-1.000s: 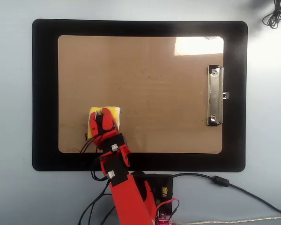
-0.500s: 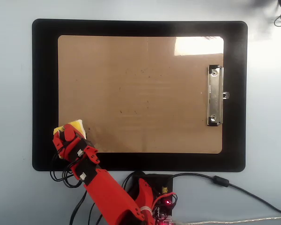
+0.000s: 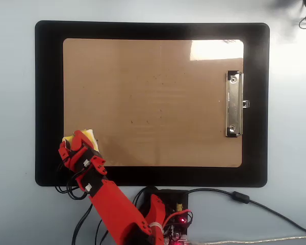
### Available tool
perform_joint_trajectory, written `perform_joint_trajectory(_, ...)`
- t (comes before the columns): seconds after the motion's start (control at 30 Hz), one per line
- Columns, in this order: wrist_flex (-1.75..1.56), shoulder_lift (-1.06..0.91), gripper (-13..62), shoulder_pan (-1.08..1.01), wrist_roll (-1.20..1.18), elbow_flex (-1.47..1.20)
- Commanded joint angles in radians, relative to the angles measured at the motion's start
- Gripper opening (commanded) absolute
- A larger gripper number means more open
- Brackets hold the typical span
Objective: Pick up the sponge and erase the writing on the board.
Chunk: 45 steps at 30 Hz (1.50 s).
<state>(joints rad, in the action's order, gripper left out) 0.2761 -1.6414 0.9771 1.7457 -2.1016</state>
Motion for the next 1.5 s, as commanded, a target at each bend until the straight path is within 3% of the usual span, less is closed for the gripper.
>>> perform_joint_trajectory(0.0, 0.038, -0.109, 32.9, 0.006, 0.026, 0.035)
perform_joint_trajectory(0.17, 0.569, -0.351, 32.8, -0.083, 0.032, 0.144)
perform_joint_trajectory(0.33, 1.229, -0.453, 32.9, -0.423, 0.014, 0.322)
perform_joint_trajectory(0.4, 1.353, -0.453, 32.9, -0.569, -0.015, 0.319)
perform_joint_trajectory(0.57, 1.379, -0.508, 32.9, -0.861, -0.166, 0.044)
perform_joint_trajectory(0.8, 1.371, -0.71, 34.5, -0.882, -0.23, -0.328)
perform_joint_trajectory(1.47, 1.405, -0.709, 34.3, -0.884, -0.232, -0.35)
